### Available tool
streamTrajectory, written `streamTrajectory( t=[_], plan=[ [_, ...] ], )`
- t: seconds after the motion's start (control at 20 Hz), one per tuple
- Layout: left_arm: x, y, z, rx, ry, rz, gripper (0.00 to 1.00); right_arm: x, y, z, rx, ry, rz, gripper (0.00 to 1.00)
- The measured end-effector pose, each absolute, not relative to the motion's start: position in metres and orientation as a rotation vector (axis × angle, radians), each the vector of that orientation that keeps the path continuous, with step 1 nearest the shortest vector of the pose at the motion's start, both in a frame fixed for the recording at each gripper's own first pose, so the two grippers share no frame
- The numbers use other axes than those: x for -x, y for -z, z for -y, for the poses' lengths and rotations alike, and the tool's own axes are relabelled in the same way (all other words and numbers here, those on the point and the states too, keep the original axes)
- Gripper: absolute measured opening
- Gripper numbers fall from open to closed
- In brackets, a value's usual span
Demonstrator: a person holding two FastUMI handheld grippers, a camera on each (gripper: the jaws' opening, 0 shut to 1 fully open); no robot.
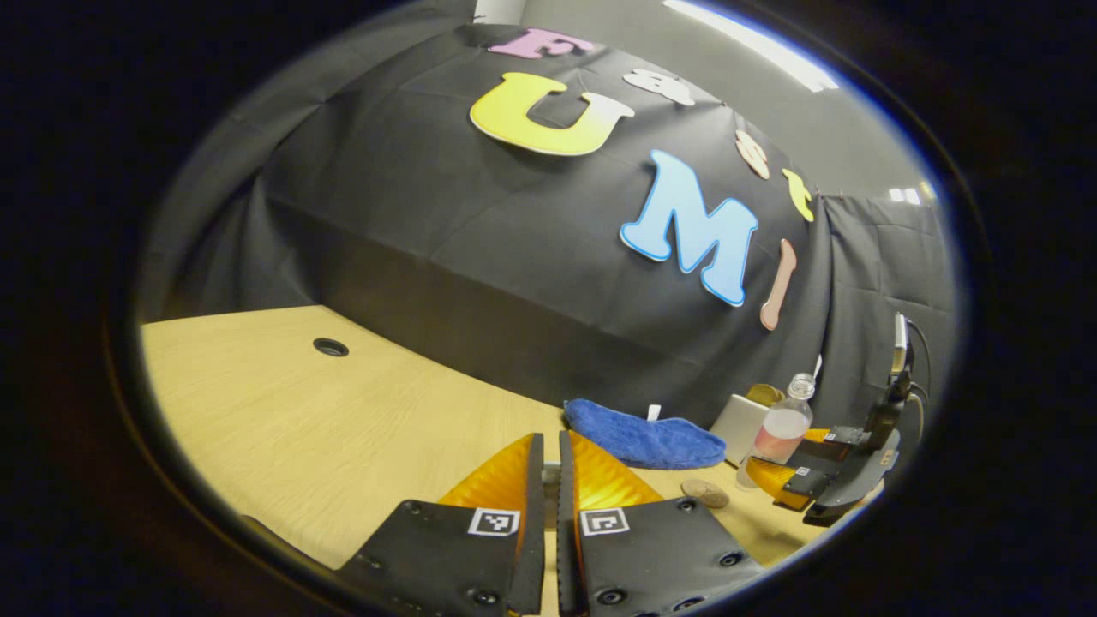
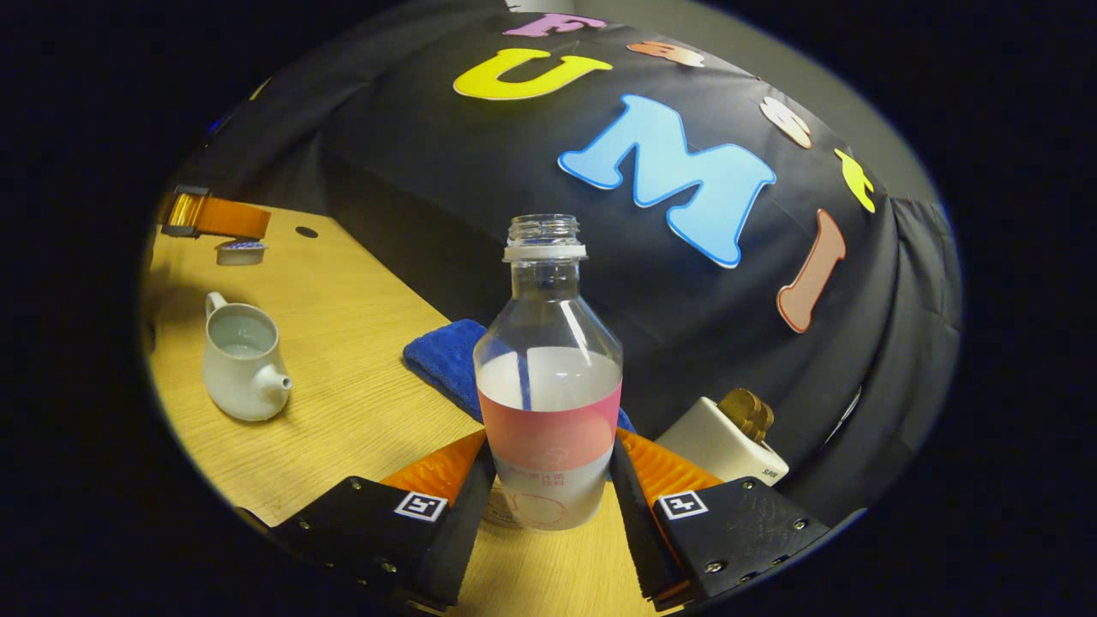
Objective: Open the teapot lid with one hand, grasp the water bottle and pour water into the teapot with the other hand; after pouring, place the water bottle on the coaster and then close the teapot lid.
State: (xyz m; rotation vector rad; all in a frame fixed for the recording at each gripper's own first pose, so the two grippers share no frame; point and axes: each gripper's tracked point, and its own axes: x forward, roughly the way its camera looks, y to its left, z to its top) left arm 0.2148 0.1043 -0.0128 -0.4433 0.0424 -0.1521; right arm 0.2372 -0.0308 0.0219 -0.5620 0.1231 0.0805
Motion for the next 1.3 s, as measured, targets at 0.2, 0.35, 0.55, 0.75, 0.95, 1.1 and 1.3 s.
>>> streamTrajectory(
  t=[0.2, 0.35, 0.55, 0.75, 0.95, 1.1, 1.3],
  plan=[
    [-0.215, 0.013, -0.098, 0.43, 0.166, -0.044, 0.12, -0.258, -0.016, 0.035, 0.397, -0.072, -0.126, 0.75],
    [-0.216, 0.012, -0.097, 0.428, 0.17, -0.045, 0.12, -0.267, -0.008, 0.037, 0.279, -0.072, -0.133, 0.75],
    [-0.214, 0.014, -0.094, 0.425, 0.178, -0.05, 0.12, -0.283, -0.007, 0.038, 0.133, -0.077, -0.132, 0.75],
    [-0.215, 0.012, -0.093, 0.423, 0.182, -0.049, 0.12, -0.285, 0.004, 0.039, 0.082, -0.092, -0.174, 0.75],
    [-0.215, 0.011, -0.093, 0.42, 0.184, -0.051, 0.12, -0.287, 0.01, 0.04, 0.058, -0.098, -0.189, 0.75],
    [-0.216, 0.011, -0.092, 0.419, 0.187, -0.052, 0.12, -0.285, 0.012, 0.036, 0.006, -0.119, -0.2, 0.75],
    [-0.216, 0.011, -0.095, 0.416, 0.187, -0.052, 0.12, -0.287, 0.012, 0.038, -0.044, -0.116, -0.204, 0.76]
  ],
)
